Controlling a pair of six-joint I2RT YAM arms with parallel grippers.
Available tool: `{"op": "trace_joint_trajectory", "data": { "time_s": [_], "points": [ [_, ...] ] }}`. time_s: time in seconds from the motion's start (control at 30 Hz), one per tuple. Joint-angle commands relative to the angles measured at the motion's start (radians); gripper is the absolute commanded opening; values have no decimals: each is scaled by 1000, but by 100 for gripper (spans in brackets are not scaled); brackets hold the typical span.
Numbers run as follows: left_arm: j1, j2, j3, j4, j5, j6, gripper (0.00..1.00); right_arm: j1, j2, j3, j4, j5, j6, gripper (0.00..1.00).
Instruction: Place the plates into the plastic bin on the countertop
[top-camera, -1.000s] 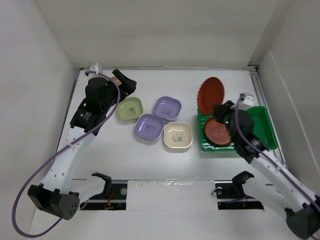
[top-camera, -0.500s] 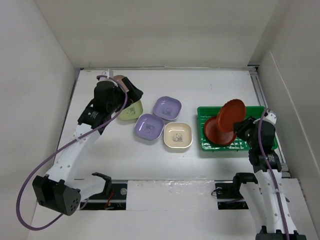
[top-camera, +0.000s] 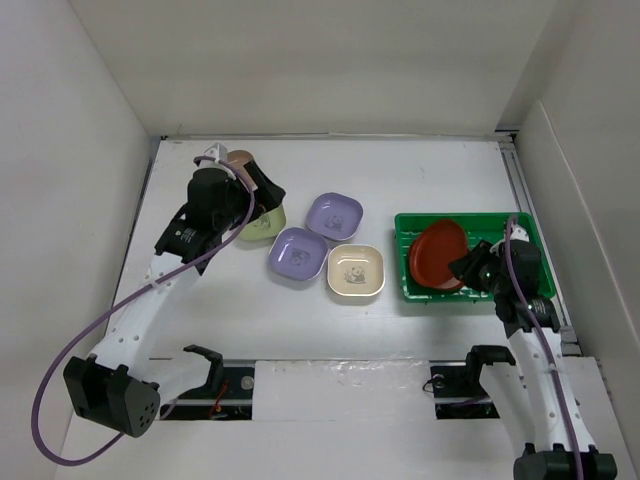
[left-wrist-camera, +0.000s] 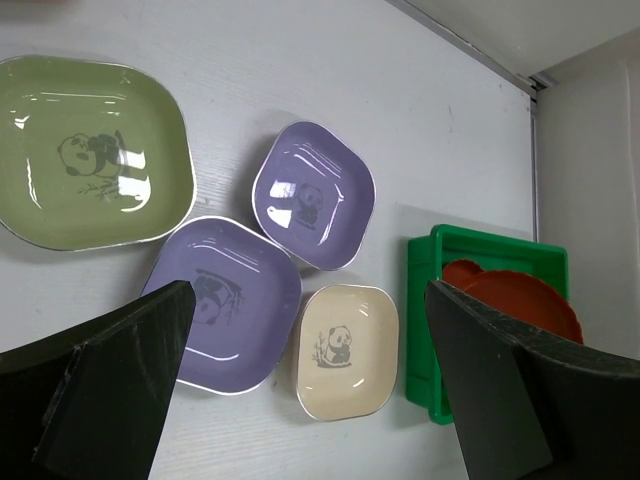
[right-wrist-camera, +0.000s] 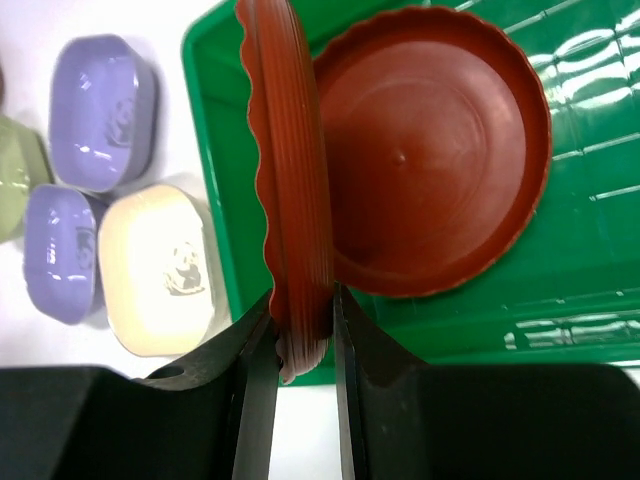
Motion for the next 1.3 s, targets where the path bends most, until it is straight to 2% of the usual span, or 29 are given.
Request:
{"op": "trace_joint_trajectory", "data": {
  "time_s": [0.0, 0.1, 0.2, 0.23, 0.33, 0.43, 0.5, 0.57, 0.63, 0.67, 0.7, 0.9, 1.0, 1.17, 1.2, 1.23, 1.27],
  "points": [
    [-1, -23, -12, 27, 17, 19, 100, -5, -48, 26, -3, 11, -30, 0],
    [-1, -23, -12, 27, 17, 19, 100, -5, -61, 26, -12, 29, -30, 0],
    [-1, -23, -12, 36, 17, 19, 100, -5, -29, 26, -12, 16, -40, 5],
    [-1, -23, -12, 36, 17, 19, 100, -5, -17, 26, -12, 16, -50, 18],
    [-1, -23, -12, 36, 17, 19, 100, -5, -17, 26, -3, 16, -50, 32],
    [-1, -23, -21, 36, 17, 19, 100, -5, -6, 26, 8, 26, -50, 32],
    [-1, -23, -21, 36, 26, 19, 100, -5, 8, 35, 8, 26, -59, 45],
    [-1, -23, -21, 36, 26, 19, 100, -5, 20, 46, 8, 36, -59, 66],
    [-1, -23, -21, 36, 26, 19, 100, -5, 31, 46, -1, 54, -59, 76],
    [-1, -23, -21, 36, 26, 19, 100, -5, 31, 55, -1, 54, -59, 77],
    [-1, -23, -21, 45, 26, 19, 100, -5, 31, 55, -1, 71, -59, 84],
    [-1, -14, -21, 55, 35, 19, 100, -5, 143, 66, 13, 105, -79, 85],
    [-1, -14, -21, 55, 35, 19, 100, -5, 177, 66, 33, 65, -88, 85],
    [-1, -23, -21, 55, 26, 19, 100, -5, 85, 66, 23, 23, -70, 85],
    [-1, -23, -33, 55, 6, 19, 100, -5, 30, 78, 34, 4, -70, 87],
    [-1, -23, -33, 55, -6, 4, 100, -5, 4, 87, 34, -33, -70, 99],
    [-1, -23, -56, 55, -18, 4, 100, -5, -18, 122, 34, -47, -86, 100]
  ]
}}
